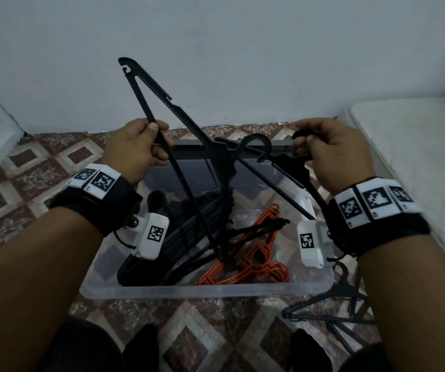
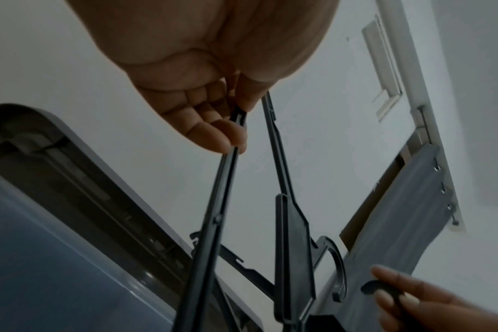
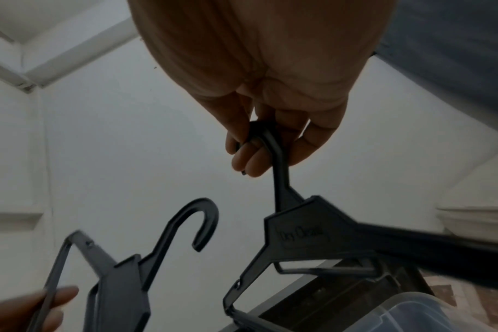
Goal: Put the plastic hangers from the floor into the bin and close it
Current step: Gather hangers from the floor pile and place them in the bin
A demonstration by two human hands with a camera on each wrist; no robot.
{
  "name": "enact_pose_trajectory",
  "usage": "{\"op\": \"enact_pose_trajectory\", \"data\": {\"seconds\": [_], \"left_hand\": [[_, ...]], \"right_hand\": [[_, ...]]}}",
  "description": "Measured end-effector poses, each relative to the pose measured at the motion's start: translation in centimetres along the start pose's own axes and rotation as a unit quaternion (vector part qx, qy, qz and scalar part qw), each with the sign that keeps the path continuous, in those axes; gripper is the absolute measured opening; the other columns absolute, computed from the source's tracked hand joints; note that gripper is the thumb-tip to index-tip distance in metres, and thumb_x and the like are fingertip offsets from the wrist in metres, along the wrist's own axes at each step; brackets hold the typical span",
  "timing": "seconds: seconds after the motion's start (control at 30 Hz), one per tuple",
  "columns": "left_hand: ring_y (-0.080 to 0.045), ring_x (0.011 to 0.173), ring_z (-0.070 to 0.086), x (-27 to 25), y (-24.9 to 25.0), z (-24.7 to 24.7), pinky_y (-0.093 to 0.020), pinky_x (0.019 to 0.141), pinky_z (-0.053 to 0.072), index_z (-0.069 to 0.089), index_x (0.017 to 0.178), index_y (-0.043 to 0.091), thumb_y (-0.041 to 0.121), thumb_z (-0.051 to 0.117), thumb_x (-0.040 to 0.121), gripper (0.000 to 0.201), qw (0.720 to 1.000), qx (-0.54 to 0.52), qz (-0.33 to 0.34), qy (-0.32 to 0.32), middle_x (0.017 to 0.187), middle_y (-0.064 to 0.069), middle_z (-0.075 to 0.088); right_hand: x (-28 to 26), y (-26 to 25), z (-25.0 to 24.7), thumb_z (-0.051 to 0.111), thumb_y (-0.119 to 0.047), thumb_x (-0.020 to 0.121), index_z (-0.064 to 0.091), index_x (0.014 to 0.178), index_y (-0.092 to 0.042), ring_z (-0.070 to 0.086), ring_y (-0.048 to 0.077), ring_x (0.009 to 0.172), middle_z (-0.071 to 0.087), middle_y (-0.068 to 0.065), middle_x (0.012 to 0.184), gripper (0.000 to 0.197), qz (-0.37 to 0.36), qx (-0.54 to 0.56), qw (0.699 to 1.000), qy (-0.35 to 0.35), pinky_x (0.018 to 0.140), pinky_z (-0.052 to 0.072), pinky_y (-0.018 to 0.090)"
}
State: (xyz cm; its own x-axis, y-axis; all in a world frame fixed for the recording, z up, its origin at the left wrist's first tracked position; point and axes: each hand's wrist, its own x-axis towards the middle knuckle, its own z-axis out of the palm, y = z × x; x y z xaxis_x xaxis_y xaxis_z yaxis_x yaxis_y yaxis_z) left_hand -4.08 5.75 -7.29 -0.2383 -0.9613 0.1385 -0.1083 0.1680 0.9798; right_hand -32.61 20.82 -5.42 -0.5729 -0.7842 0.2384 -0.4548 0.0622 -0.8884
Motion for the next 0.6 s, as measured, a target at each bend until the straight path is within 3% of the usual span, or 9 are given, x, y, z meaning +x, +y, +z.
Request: {"op": "enact_pose_trajectory", "data": {"seconds": [0.13,0.4,0.6], "left_hand": [[-0.01,0.049,0.054,0.1,0.4,-0.4,-0.023,0.049,0.052,0.062,0.095,0.014,0.018,0.037,0.105,0.027,0.996,-0.077,-0.049,-0.017,0.072,-0.001,0.07],[-0.009,0.049,0.055,-0.4,0.2,0.1,-0.023,0.051,0.052,0.061,0.096,0.014,0.021,0.038,0.105,0.026,0.982,-0.146,-0.099,-0.073,0.075,-0.004,0.07],[-0.01,0.049,0.056,-0.4,-0.2,0.6,-0.023,0.051,0.053,0.062,0.097,0.014,0.022,0.039,0.105,0.026,0.979,-0.153,-0.106,-0.085,0.076,-0.005,0.07]], "right_hand": [[0.0,-0.7,-0.7,0.045,0.009,0.094,0.066,0.111,-0.007,0.068,0.015,0.07,0.071,0.001,0.078,0.032,0.026,0.174,0.984,-0.017,0.08,0.059,0.031],[-0.2,-1.3,-0.7,0.04,0.009,0.098,0.061,0.115,-0.005,0.072,0.022,0.079,0.073,0.009,0.083,0.031,0.079,0.317,0.941,-0.092,0.085,0.059,0.035],[-0.3,-1.5,-1.0,0.039,0.007,0.098,0.064,0.113,-0.01,0.072,0.021,0.081,0.074,0.007,0.084,0.033,0.088,0.347,0.927,-0.111,0.078,0.059,0.032]]}}
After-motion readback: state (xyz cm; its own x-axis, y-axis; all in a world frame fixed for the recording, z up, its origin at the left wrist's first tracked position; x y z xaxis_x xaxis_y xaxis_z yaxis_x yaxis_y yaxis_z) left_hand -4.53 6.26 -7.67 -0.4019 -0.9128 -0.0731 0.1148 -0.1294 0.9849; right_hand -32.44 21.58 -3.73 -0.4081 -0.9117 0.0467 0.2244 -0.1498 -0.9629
